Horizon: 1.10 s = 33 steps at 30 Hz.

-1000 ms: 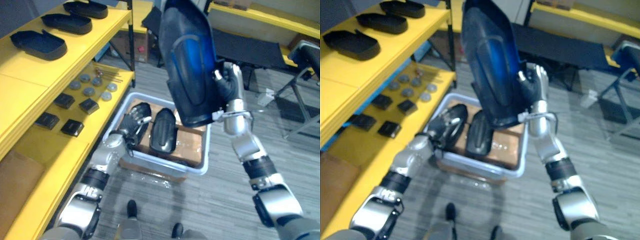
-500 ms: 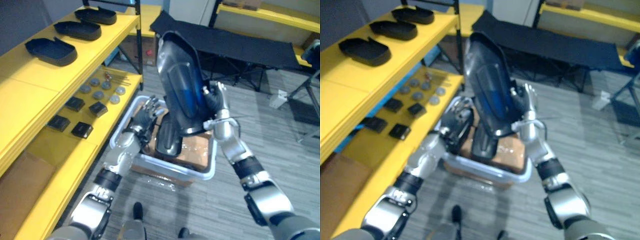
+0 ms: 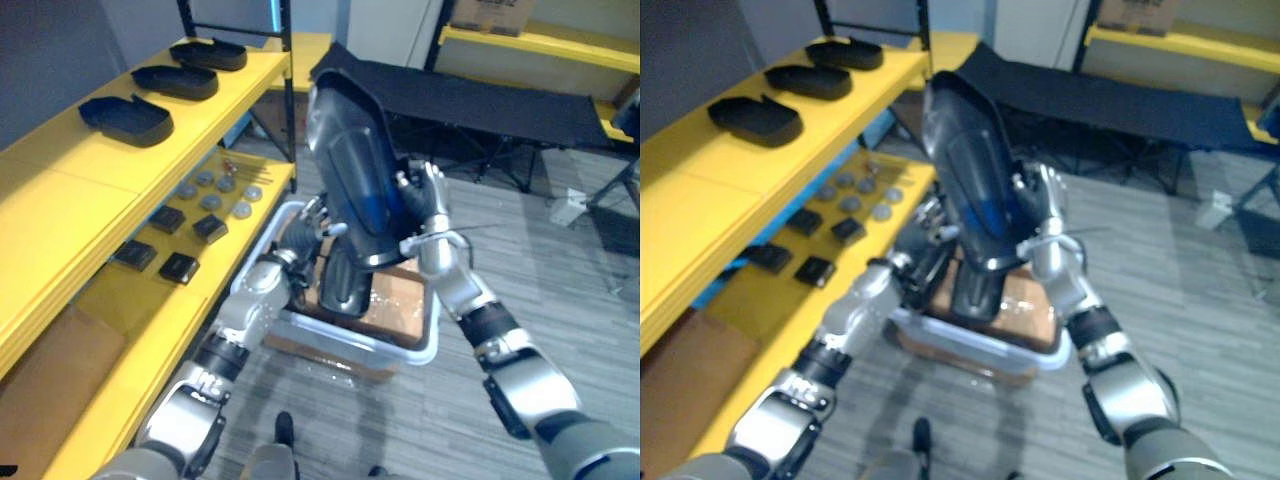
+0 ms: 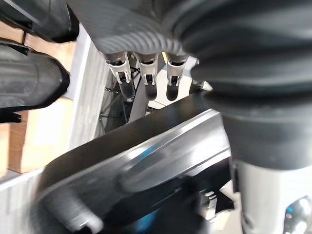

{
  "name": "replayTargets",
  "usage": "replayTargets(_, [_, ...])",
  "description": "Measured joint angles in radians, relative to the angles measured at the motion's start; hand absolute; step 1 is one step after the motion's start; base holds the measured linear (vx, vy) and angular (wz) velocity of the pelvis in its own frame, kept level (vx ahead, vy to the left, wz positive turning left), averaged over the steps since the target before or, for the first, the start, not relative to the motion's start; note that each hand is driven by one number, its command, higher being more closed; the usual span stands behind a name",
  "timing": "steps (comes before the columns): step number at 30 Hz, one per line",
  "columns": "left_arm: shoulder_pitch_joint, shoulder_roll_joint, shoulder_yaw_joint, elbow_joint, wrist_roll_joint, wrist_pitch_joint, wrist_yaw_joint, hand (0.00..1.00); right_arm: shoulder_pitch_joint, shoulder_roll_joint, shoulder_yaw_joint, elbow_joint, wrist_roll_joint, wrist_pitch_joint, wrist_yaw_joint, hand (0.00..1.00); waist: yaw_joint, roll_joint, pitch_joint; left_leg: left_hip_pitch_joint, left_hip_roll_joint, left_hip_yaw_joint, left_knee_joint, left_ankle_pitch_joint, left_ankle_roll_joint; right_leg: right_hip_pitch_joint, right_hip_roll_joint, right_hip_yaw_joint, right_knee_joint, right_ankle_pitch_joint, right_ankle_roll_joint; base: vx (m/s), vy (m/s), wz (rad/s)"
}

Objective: Walk over and take plastic housings, then place them on the shelf

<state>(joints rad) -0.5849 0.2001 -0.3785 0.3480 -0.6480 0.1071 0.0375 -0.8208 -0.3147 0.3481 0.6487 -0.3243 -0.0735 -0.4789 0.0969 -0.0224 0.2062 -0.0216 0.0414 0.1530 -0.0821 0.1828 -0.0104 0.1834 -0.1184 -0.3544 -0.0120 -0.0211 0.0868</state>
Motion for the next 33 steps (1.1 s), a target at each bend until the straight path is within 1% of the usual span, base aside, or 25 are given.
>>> replayTargets(2, [0.022, -0.022, -0.005, 0.013, 0.011, 0.004, 0.000, 0.00, -0.034, 0.021, 0.008, 0.000, 0.005, -0.001, 0.000, 1.00, 0.003, 0.000, 0.000, 0.000, -0.001, -0.002, 0.000, 0.001, 0.001, 0.002, -0.001, -0.001, -0.002, 0.001, 0.001, 0.01, -0.005, 0.02])
replayTargets(4, [0.029, -0.019, -0.019, 0.023, 0.031, 0.005, 0.000, 0.00, -0.047, 0.035, 0.011, 0.000, 0.006, -0.012, 0.000, 1.00, 0.006, 0.000, 0.000, 0.000, -0.001, -0.003, 0.000, 0.003, 0.004, 0.004, 0.000, -0.003, -0.003, 0.001, 0.001, 0.00, 0.000, 0.00])
replayTargets(8, [0.035, -0.021, -0.020, 0.028, 0.040, 0.005, 0.005, 0.00, -0.051, 0.054, 0.033, 0.001, 0.006, -0.016, -0.004, 1.00, 0.008, 0.000, 0.000, 0.002, -0.001, -0.005, 0.000, 0.003, 0.004, 0.009, 0.000, -0.004, -0.007, 0.001, 0.002, 0.00, 0.000, 0.00])
replayTargets(11, [0.036, -0.024, -0.020, 0.029, 0.041, 0.005, 0.028, 0.00, -0.050, 0.075, 0.050, 0.001, 0.003, -0.022, -0.007, 1.00, 0.008, 0.000, 0.000, 0.003, 0.000, -0.005, 0.000, 0.003, 0.003, 0.009, 0.000, -0.004, -0.007, 0.001, 0.002, 0.00, 0.000, 0.00])
replayTargets(13, [0.040, -0.022, -0.021, 0.029, 0.056, 0.005, 0.028, 0.00, -0.047, 0.082, 0.053, 0.001, -0.003, -0.037, -0.010, 1.00, 0.009, 0.000, 0.000, 0.003, 0.000, -0.005, 0.000, 0.003, 0.003, 0.010, 0.000, -0.003, -0.007, 0.001, 0.002, 0.00, 0.000, 0.00])
replayTargets(15, [0.045, -0.022, -0.020, 0.030, 0.068, 0.003, 0.028, 0.00, -0.041, 0.087, 0.057, 0.001, -0.004, -0.040, -0.020, 1.00, 0.009, 0.000, 0.000, 0.003, -0.001, -0.005, 0.000, 0.003, 0.003, 0.009, -0.001, -0.003, -0.007, 0.002, 0.002, 0.00, 0.000, 0.00])
replayTargets(18, [0.089, -0.022, -0.027, 0.030, 0.071, -0.010, 0.038, 0.00, 0.015, 0.100, 0.071, -0.003, -0.004, -0.058, -0.033, 1.00, 0.009, -0.001, -0.001, 0.003, -0.001, -0.005, -0.001, 0.003, 0.003, 0.009, -0.001, -0.003, -0.008, 0.001, 0.002, 0.00, 0.000, 0.00])
replayTargets(21, [0.151, -0.033, -0.035, 0.030, 0.077, -0.023, 0.081, 0.00, 0.105, 0.115, 0.082, -0.006, -0.006, -0.075, -0.045, 1.00, 0.009, -0.002, -0.001, 0.003, -0.001, -0.004, -0.001, 0.003, 0.003, 0.009, -0.001, -0.003, -0.010, 0.001, 0.002, 0.00, 0.000, 0.00])
replayTargets(23, [0.176, -0.042, -0.035, 0.030, 0.075, -0.045, 0.125, 0.00, 0.166, 0.124, 0.087, -0.006, -0.006, -0.094, -0.047, 1.00, 0.009, -0.002, 0.000, 0.002, 0.000, -0.004, -0.001, 0.003, 0.003, 0.009, -0.001, -0.003, -0.012, 0.001, 0.002, 0.00, 0.000, 0.00])
replayTargets(24, [0.178, -0.044, -0.035, 0.029, 0.074, -0.052, 0.134, 0.00, 0.178, 0.126, 0.088, -0.006, -0.006, -0.102, -0.047, 1.00, 0.010, -0.002, 0.000, 0.002, 0.000, -0.004, -0.001, 0.003, 0.003, 0.009, -0.001, -0.003, -0.012, 0.001, 0.002, 0.00, 0.000, 0.00])
replayTargets(26, [0.186, -0.053, -0.030, 0.023, 0.057, -0.092, 0.165, 0.00, 0.203, 0.127, 0.088, -0.007, -0.006, -0.119, -0.049, 1.00, 0.009, -0.003, 0.000, 0.002, 0.000, -0.004, -0.001, 0.003, 0.003, 0.009, -0.001, -0.002, -0.013, 0.001, 0.002, 0.00, 0.000, 0.00])
replayTargets(28, [0.192, -0.054, -0.024, 0.016, 0.033, -0.122, 0.181, 0.00, 0.216, 0.130, 0.091, -0.013, -0.007, -0.121, -0.051, 1.00, 0.009, -0.008, -0.002, 0.001, 0.001, -0.004, -0.001, 0.003, 0.003, 0.009, -0.001, -0.002, -0.015, 0.001, 0.002, 0.00, 0.000, 0.00])
replayTargets(29, [0.196, -0.054, -0.016, 0.005, 0.019, -0.131, 0.186, 0.00, 0.222, 0.132, 0.096, -0.013, -0.007, -0.121, -0.057, 1.00, 0.009, -0.013, -0.002, 0.001, 0.002, -0.004, -0.001, 0.003, 0.003, 0.009, -0.001, -0.002, -0.015, 0.001, 0.002, 0.00, 0.000, 0.00])
replayTargets(31, [0.202, -0.054, 0.012, 0.003, 0.017, -0.167, 0.194, 0.00, 0.234, 0.148, 0.108, -0.015, -0.008, -0.121, -0.070, 1.00, 0.010, -0.030, -0.002, 0.001, 0.004, -0.004, -0.001, 0.003, 0.003, 0.009, 0.000, -0.002, -0.016, 0.000, 0.001, 0.00, 0.000, 0.00])
replayTargets(33, [0.206, -0.054, 0.018, 0.003, 0.017, -0.185, 0.196, 0.00, 0.248, 0.157, 0.108, -0.016, -0.022, -0.121, -0.083, 1.00, 0.011, -0.043, -0.003, 0.000, 0.003, -0.004, -0.001, 0.003, 0.003, 0.009, -0.001, -0.002, -0.015, 0.000, 0.001, 0.00, 0.000, 0.00])
